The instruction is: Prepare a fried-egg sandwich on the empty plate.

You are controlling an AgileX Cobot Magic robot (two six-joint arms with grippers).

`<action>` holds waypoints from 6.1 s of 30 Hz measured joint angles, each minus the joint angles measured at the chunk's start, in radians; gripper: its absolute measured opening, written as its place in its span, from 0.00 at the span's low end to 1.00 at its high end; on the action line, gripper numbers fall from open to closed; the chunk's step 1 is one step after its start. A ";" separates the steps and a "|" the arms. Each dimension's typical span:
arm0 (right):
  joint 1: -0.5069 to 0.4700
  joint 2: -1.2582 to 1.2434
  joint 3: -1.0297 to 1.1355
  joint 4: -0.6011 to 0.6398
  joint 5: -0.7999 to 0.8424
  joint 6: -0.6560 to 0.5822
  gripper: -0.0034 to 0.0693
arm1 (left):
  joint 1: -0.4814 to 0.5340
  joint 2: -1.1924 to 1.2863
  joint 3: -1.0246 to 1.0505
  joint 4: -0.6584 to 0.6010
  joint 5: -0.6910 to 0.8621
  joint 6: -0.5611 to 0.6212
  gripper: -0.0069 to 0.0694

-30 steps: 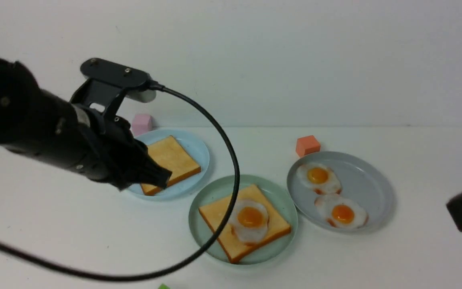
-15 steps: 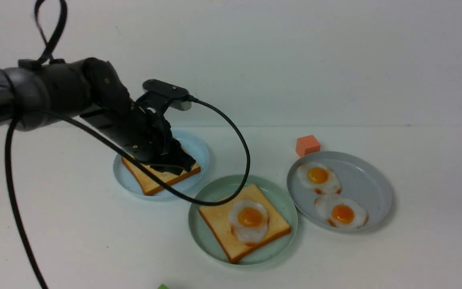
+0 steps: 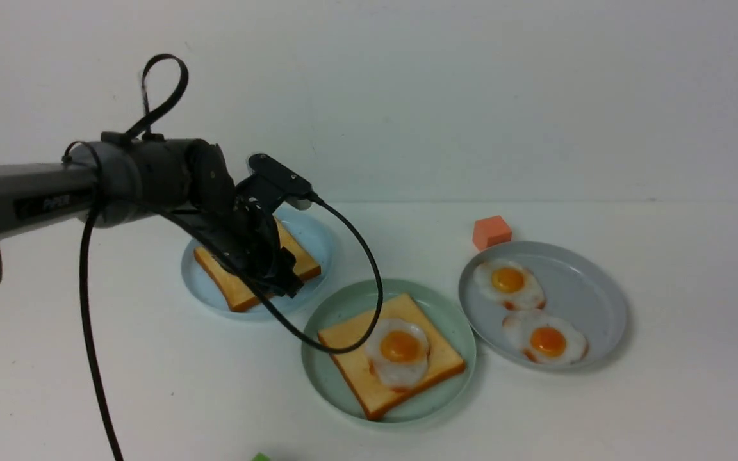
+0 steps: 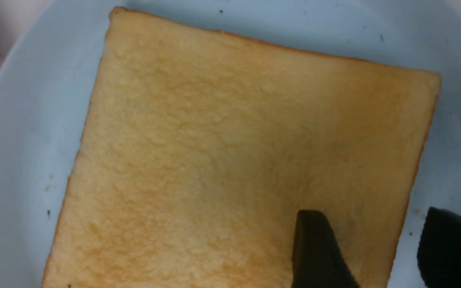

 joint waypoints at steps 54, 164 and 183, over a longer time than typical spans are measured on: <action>0.000 0.000 0.000 -0.220 0.063 0.101 0.09 | -0.474 -0.216 0.105 0.244 0.112 -0.389 0.08; -0.726 -0.694 1.169 -0.089 -0.822 -0.102 0.04 | -0.475 -1.964 1.380 0.111 -0.271 -0.626 0.09; -0.726 -0.695 1.169 -0.087 -0.822 -0.102 0.05 | -0.475 -1.964 1.380 0.111 -0.271 -0.626 0.10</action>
